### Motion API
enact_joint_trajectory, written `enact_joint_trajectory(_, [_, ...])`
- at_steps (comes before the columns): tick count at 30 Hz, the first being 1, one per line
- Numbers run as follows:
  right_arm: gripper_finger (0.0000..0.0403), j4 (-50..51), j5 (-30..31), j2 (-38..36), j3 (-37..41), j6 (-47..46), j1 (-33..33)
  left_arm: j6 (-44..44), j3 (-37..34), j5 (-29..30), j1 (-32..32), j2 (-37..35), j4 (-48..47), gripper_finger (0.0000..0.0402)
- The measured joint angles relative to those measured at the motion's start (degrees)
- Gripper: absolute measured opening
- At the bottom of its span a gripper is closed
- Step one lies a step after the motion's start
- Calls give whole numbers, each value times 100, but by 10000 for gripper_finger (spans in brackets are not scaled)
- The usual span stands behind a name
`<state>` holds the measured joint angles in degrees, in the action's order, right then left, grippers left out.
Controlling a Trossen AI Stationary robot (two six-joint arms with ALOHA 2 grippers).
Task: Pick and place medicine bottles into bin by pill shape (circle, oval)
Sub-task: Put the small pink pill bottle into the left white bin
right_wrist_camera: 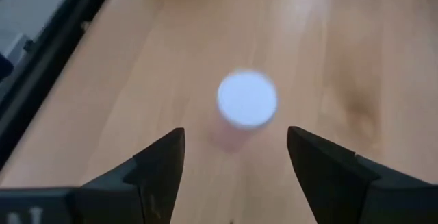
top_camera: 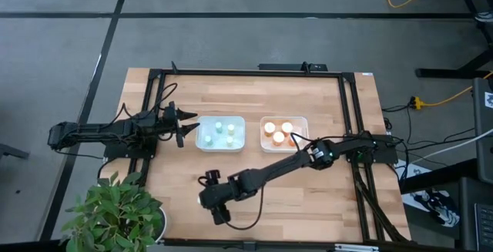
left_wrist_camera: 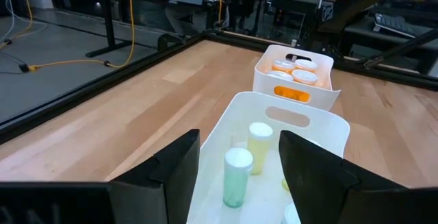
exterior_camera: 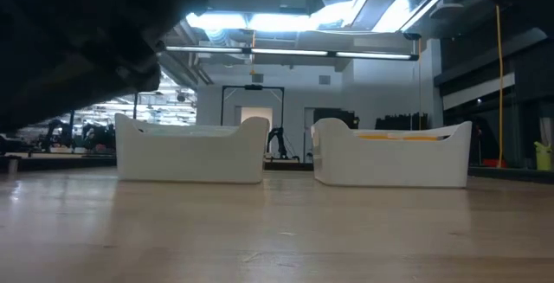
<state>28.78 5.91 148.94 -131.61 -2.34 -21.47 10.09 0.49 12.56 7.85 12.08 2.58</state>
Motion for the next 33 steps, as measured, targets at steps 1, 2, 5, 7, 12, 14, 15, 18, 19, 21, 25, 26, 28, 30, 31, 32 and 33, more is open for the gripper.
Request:
enact_joint_trajectory(1, [258,-124,2,0,0,3,0,0,1,0,1,0,1,194])
enact_joint_trajectory(2, [258,-185,2,0,0,9,2,0,-1,0,1,2,-2,194])
enact_joint_trajectory(5, [258,-221,28,0,0,119,2,0,-1,0,1,0,0,194])
enact_joint_trajectory(7, [258,-281,42,0,0,137,7,1,0,0,1,0,0,194])
enact_joint_trajectory(12, [258,-288,39,-2,-2,137,40,2,-1,0,0,1,0,194])
enact_joint_trajectory(14, [258,-328,25,-2,-2,132,64,2,1,0,1,0,1,194])
enact_joint_trajectory(15, [258,-358,-2,-2,-2,132,78,2,-2,0,1,0,1,194])
enact_joint_trajectory(18, [258,-425,-90,-2,-2,135,102,2,-2,0,-1,0,1,194])
enact_joint_trajectory(19, [258,-427,-91,-2,-2,136,103,2,1,0,0,0,0,194])
enact_joint_trajectory(21, [258,-427,-92,-2,-2,137,105,2,-1,0,1,0,1,194])
enact_joint_trajectory(25, [258,-427,-109,-2,-2,133,101,2,-1,0,-1,0,0,194])
enact_joint_trajectory(26, [258,-424,-111,-2,-2,132,101,2,-1,0,1,0,1,194])
enact_joint_trajectory(28, [256,-421,-119,-2,-2,134,101,2,-2,0,-1,0,1,194])
enact_joint_trajectory(30, [247,-430,-174,-2,-2,134,101,2,-2,0,1,0,-1,194])
enact_joint_trajectory(31, [242,-432,-225,-1,-2,134,103,2,-2,0,1,0,-1,194])
enact_joint_trajectory(32, [236,-429,-281,-2,-2,134,107,2,0,0,1,0,0,194])
enact_joint_trajectory(33, [229,-427,-306,-2,-2,126,107,2,-1,0,0,0,0,194])
